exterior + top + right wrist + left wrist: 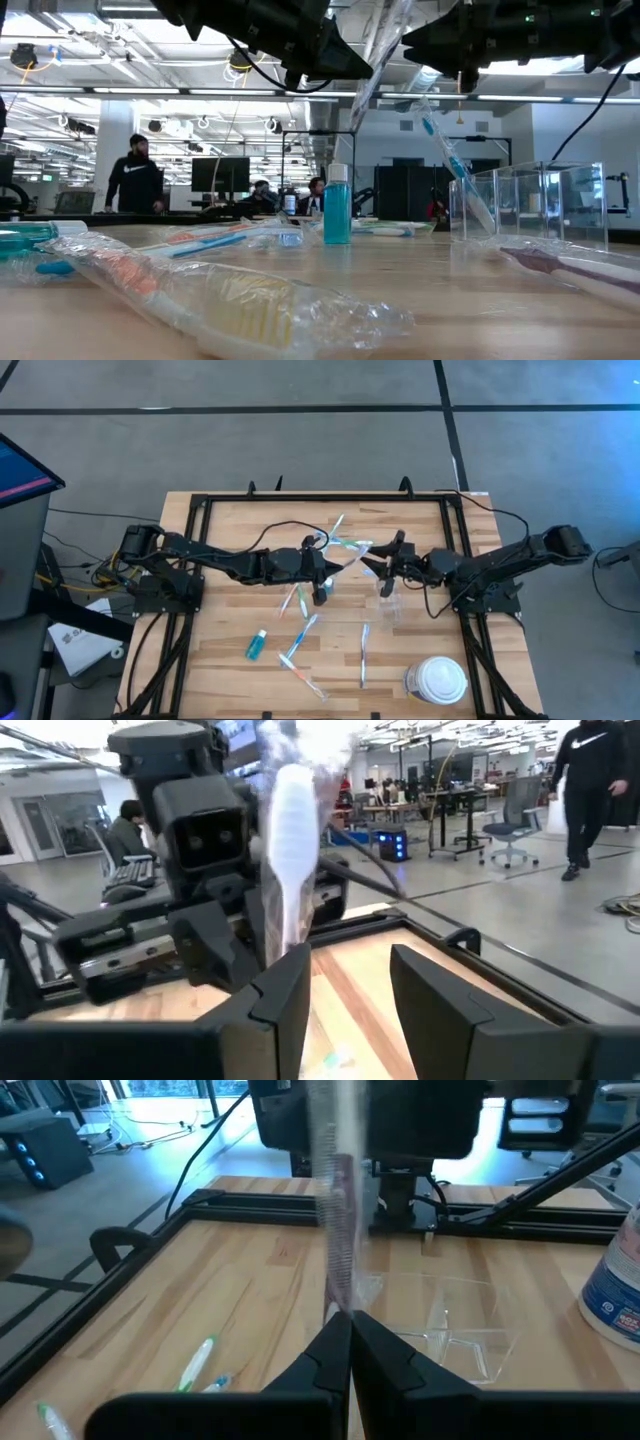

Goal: Pick & Place toothbrushing station
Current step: Put the top purple toothbrush into the the transparent organizer

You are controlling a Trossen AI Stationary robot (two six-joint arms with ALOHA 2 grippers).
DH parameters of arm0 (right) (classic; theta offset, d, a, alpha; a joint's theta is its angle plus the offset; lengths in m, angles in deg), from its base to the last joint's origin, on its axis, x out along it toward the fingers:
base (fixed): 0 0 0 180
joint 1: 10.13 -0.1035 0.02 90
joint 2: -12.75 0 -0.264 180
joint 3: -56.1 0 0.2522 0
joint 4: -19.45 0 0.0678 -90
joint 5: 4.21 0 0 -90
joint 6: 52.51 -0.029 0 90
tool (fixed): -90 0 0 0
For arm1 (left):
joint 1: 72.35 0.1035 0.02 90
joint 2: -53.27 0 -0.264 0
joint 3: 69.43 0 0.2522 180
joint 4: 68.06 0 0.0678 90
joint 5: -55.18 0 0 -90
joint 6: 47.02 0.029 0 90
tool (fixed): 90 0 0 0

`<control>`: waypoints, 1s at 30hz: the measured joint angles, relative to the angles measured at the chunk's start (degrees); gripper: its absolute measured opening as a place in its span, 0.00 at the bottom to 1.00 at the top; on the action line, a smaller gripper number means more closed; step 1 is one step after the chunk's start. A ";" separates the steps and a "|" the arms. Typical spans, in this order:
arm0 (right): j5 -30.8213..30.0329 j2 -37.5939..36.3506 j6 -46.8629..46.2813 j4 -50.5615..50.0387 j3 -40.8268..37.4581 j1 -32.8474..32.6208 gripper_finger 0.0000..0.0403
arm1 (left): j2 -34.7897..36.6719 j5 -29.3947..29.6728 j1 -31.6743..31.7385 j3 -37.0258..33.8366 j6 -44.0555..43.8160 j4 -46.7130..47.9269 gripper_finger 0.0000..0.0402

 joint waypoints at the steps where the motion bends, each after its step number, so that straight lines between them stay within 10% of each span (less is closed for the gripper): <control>1: -0.01 0.01 0.00 -0.19 0.00 0.00 0.33 | 0.00 0.00 0.00 0.00 0.01 0.02 0.00; 30: 4.54 0.16 -0.61 2.17 1.99 1.36 0.33 | 0.00 0.55 0.00 -0.02 0.01 0.00 0.00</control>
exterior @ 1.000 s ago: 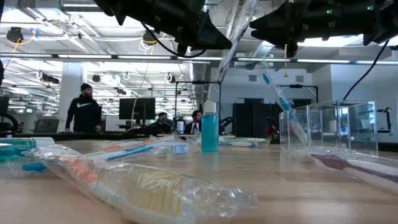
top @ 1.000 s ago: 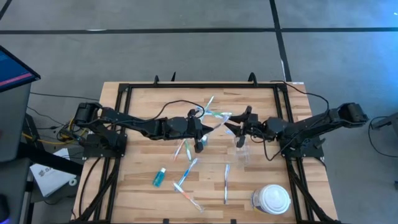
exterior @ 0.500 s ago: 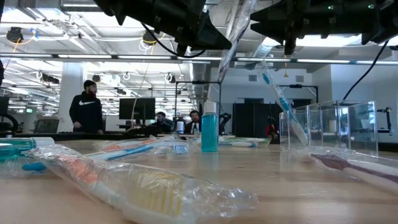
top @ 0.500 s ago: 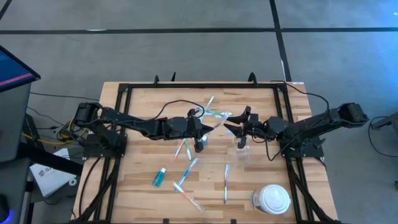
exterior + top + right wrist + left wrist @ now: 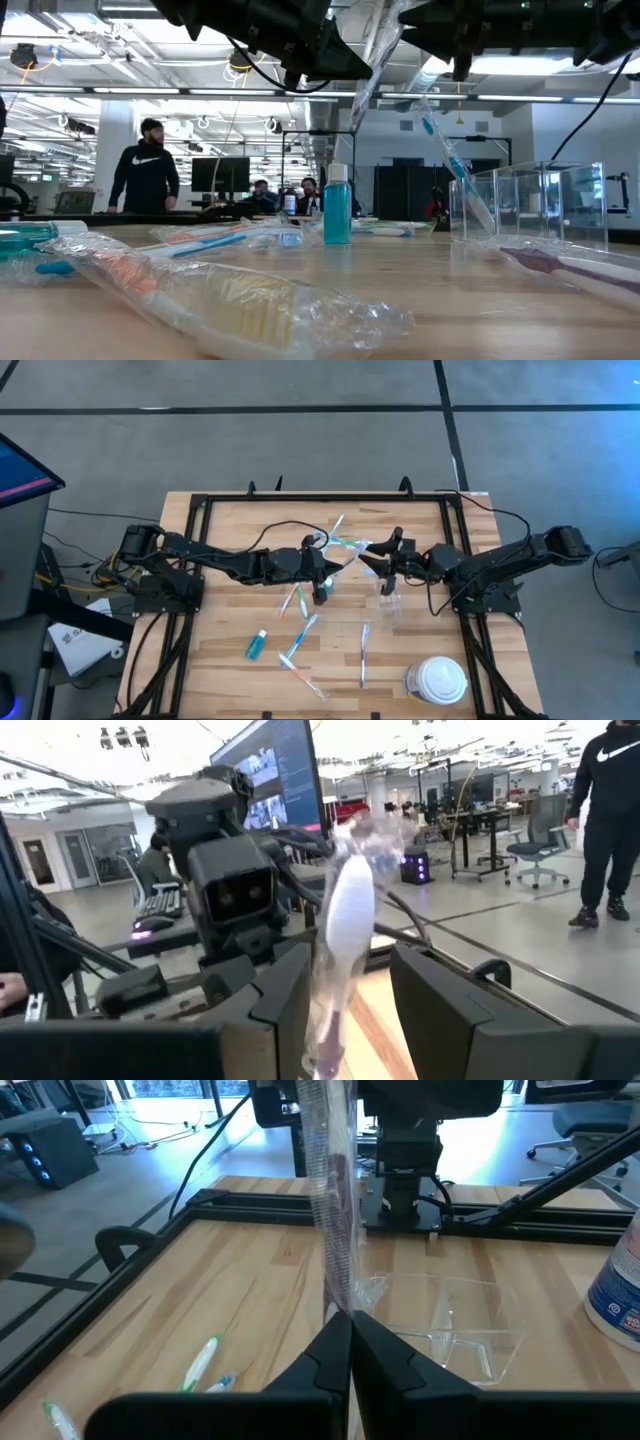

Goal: Pick & Place toothbrushing station
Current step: Put the top purple toothbrush into the the transparent organizer

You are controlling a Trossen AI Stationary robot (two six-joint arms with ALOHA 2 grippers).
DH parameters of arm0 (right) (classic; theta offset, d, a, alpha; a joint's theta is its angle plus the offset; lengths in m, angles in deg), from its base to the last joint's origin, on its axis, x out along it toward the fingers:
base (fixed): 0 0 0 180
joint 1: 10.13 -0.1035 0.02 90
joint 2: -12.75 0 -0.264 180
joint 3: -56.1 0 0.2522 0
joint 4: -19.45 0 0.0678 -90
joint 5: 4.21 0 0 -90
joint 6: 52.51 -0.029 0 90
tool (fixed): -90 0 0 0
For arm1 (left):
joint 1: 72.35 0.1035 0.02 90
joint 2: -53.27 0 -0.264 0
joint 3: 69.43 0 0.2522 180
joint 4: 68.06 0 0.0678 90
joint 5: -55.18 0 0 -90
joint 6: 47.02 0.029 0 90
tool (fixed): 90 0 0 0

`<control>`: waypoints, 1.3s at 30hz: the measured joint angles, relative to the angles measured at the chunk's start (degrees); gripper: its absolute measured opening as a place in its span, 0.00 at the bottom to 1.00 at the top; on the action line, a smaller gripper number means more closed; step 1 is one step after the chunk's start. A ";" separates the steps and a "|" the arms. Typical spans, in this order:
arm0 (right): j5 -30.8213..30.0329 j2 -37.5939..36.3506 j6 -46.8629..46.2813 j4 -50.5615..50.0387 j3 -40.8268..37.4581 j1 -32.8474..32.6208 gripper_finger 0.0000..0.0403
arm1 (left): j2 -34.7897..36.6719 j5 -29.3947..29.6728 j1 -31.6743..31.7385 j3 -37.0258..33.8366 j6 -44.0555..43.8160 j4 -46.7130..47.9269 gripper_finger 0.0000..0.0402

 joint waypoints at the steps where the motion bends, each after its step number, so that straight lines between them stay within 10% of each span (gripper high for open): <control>1: 0.00 0.00 -0.01 0.02 0.00 0.00 0.33 | 0.00 0.00 0.00 0.00 0.00 0.00 0.00; 24: 3.02 8.26 1.94 1.29 5.17 0.31 0.26 | 0.00 -0.02 0.01 -0.11 0.00 0.02 0.00; 39: 3.00 1.18 2.15 -9.17 5.25 -0.72 0.26 | 0.00 -0.04 0.00 -0.11 0.00 0.11 0.00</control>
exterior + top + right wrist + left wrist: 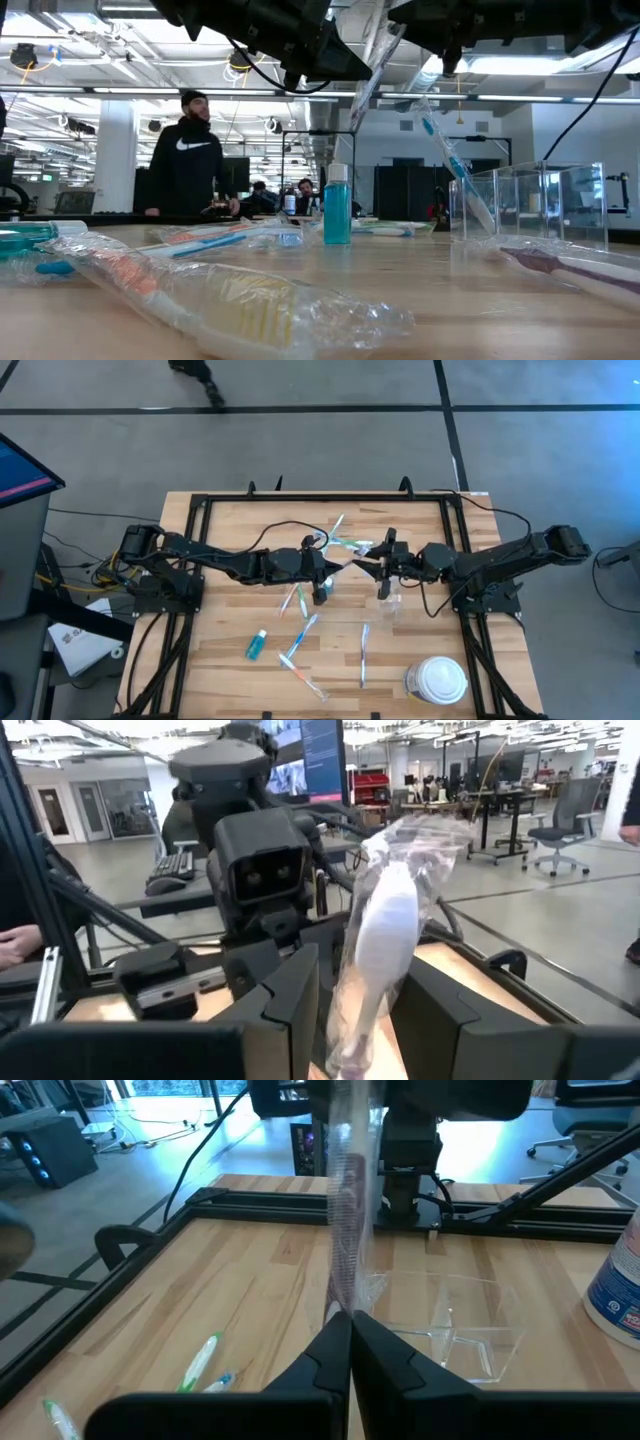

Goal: Pick & Place toothbrushing station
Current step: Put the top purple toothbrush into the the transparent organizer

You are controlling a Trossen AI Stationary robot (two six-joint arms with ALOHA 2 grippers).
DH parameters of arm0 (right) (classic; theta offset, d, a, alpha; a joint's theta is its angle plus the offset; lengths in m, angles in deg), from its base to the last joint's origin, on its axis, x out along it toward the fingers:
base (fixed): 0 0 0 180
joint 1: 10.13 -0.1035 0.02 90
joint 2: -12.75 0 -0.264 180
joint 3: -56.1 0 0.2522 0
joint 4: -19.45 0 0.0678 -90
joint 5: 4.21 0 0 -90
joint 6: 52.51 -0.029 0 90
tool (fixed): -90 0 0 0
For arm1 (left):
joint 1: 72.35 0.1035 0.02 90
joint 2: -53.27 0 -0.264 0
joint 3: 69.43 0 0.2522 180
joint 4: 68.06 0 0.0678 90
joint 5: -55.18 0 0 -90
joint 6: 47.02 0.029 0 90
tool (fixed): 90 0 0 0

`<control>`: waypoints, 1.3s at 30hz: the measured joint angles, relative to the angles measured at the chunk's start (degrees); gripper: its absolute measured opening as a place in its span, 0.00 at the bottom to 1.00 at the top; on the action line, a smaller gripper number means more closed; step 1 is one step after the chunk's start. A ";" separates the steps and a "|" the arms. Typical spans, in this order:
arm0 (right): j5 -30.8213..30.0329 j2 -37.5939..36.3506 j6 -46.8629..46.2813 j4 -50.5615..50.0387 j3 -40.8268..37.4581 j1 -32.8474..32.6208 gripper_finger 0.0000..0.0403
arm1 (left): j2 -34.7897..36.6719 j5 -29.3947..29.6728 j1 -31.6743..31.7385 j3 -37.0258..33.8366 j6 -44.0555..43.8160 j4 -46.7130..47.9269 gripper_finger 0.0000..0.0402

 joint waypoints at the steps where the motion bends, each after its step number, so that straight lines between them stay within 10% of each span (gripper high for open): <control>1: -0.01 0.00 0.01 -0.12 0.00 -0.21 0.26 | 0.00 0.00 0.00 0.00 0.00 0.00 0.00; 12: -0.02 0.00 0.70 -0.98 0.00 -0.15 0.03 | 0.00 -0.07 0.00 -0.02 0.00 -0.02 0.00; 39: -9.42 -18.31 1.05 -24.33 -0.03 -0.03 0.01 | 5.05 -2.83 -0.63 -0.87 -0.44 6.60 0.18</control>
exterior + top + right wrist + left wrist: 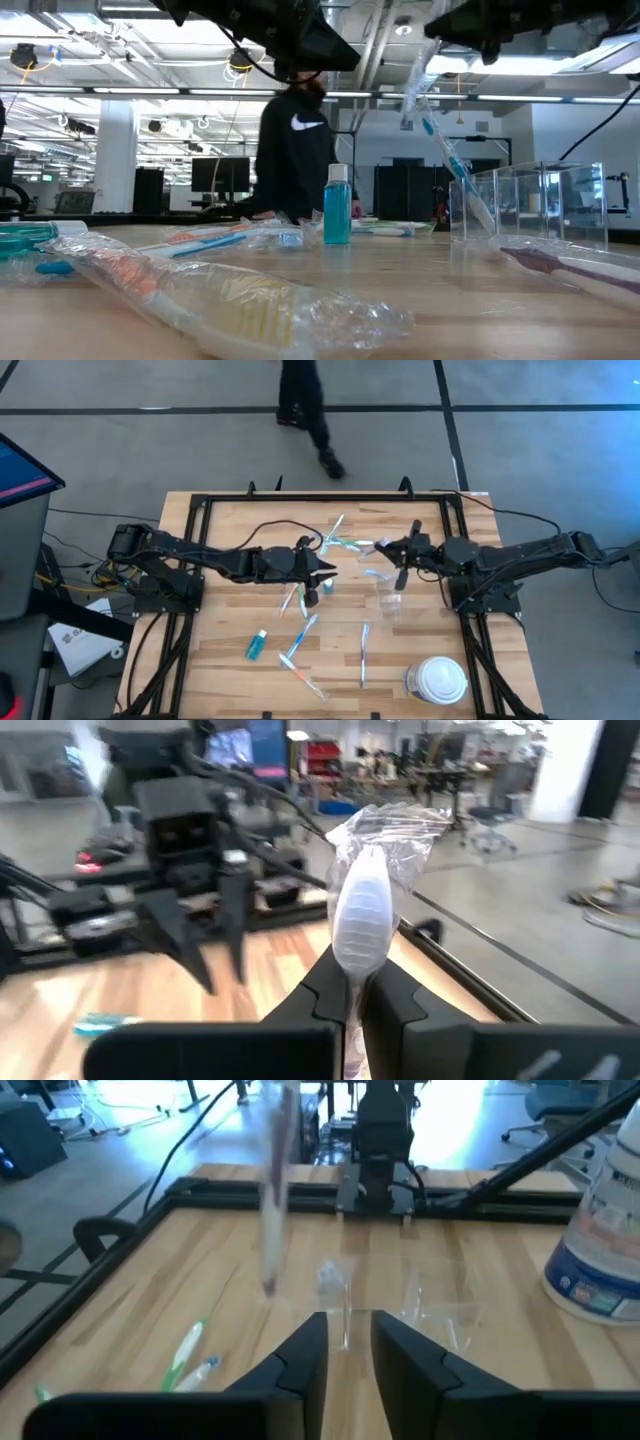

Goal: Pick & Place toothbrushing station
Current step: Put the top purple toothbrush into the the transparent organizer

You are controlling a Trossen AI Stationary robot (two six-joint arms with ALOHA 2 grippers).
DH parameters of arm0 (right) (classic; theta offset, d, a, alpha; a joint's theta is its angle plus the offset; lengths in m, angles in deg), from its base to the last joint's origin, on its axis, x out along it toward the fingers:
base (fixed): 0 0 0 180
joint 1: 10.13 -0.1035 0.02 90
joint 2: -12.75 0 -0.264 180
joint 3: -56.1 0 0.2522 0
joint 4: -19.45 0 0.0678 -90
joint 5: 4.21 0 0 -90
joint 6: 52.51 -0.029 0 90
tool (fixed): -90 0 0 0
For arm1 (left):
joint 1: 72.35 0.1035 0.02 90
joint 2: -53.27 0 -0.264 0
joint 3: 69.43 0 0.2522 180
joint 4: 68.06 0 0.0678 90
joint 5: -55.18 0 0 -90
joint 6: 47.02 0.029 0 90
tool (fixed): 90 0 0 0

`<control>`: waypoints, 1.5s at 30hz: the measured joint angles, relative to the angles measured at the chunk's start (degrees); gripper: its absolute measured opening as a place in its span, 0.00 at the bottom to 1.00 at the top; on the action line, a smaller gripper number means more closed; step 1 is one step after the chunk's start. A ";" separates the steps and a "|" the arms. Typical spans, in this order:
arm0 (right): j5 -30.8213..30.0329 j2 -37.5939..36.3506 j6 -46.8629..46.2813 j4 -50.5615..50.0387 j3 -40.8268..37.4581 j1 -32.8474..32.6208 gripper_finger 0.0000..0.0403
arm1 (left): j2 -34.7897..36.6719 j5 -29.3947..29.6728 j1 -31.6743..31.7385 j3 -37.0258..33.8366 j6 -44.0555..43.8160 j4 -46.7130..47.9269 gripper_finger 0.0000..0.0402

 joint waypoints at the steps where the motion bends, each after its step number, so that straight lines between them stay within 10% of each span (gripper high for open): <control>1: -0.63 -1.09 -0.05 -1.57 -0.01 0.01 0.01 | 0.00 0.02 0.00 -0.27 -0.06 -0.10 0.18; 23: -7.15 -9.28 -13.73 -27.90 -0.01 -0.10 0.01 | 0.00 0.27 0.94 -2.33 -1.49 -0.63 0.13; 45: -7.79 -8.82 -19.30 -24.19 -7.12 -3.18 0.01 | -0.04 0.25 0.94 -2.33 -1.49 -0.63 0.12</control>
